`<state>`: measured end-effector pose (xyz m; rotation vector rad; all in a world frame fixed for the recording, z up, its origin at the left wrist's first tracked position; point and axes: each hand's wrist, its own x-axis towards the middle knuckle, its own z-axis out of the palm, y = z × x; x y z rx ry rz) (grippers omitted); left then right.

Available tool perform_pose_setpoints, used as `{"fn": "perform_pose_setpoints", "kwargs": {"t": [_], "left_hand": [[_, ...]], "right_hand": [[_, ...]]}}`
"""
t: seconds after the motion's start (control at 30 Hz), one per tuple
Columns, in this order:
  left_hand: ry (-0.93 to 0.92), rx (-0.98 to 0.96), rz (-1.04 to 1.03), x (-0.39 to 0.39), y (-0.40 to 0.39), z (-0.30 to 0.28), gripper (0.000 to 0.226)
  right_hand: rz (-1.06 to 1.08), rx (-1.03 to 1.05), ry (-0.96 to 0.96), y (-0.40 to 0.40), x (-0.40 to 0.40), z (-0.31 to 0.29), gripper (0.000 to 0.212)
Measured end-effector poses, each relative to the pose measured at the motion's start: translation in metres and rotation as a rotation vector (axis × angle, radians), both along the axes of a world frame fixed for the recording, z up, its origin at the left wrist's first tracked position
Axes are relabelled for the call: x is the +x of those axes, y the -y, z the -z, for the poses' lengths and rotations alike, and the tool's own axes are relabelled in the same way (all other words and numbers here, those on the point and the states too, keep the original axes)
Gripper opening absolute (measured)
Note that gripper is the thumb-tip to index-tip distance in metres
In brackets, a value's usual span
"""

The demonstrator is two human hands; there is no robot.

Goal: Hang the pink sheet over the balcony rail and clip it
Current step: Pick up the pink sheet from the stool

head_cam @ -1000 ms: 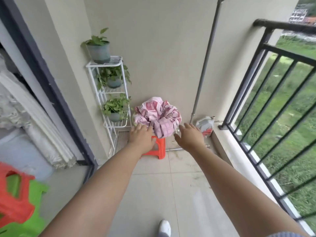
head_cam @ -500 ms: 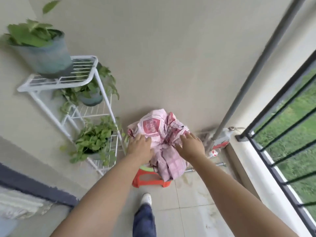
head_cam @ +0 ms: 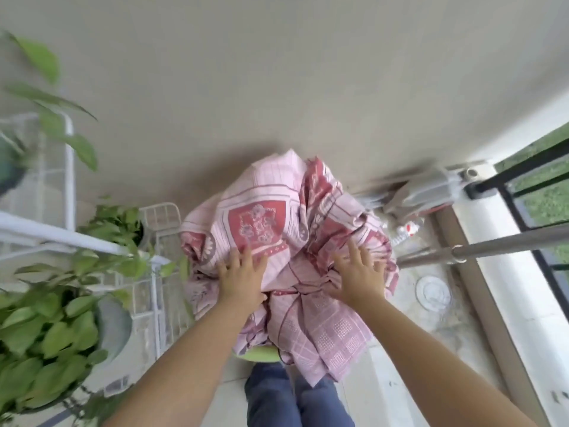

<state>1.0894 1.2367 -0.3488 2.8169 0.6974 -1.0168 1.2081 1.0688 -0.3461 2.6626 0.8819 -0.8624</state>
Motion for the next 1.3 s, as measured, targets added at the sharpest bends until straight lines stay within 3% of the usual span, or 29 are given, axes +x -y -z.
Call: {"fn": "perform_pose_setpoints", "kwargs": {"t": [0.1, 0.27, 0.4, 0.5, 0.73, 0.93, 1.13, 1.3], "left_hand": [[-0.041, 0.069, 0.022, -0.008, -0.004, 0.037, 0.074], [0.044, 0.076, 0.136, -0.008, -0.015, 0.061, 0.021], [-0.018, -0.067, 0.106, -0.002, -0.017, 0.055, 0.025], [-0.004, -0.126, 0.084, -0.007, -0.019, 0.048, 0.031], [0.255, -0.428, -0.302, -0.007, -0.026, -0.034, 0.023], [0.485, -0.619, -0.41, -0.011, -0.035, -0.124, 0.048], [0.727, -0.786, -0.634, -0.014, -0.032, -0.193, 0.03], [0.915, -0.877, -0.778, -0.008, -0.022, -0.248, 0.053]], "right_hand": [[-0.057, -0.112, -0.014, 0.004, 0.005, 0.035, 0.087], [-0.112, -0.108, 0.032, 0.002, -0.001, 0.057, 0.054], [-0.086, -0.05, -0.029, -0.007, -0.004, 0.053, 0.029], [-0.063, -0.038, -0.067, -0.018, -0.001, 0.041, 0.028], [0.022, 0.241, -0.033, -0.039, -0.01, -0.026, 0.024], [0.261, 0.458, -0.067, -0.04, -0.003, -0.099, 0.02], [0.435, 0.685, -0.15, -0.036, -0.01, -0.164, 0.023], [0.437, 0.861, -0.158, -0.032, -0.005, -0.233, 0.024]]}}
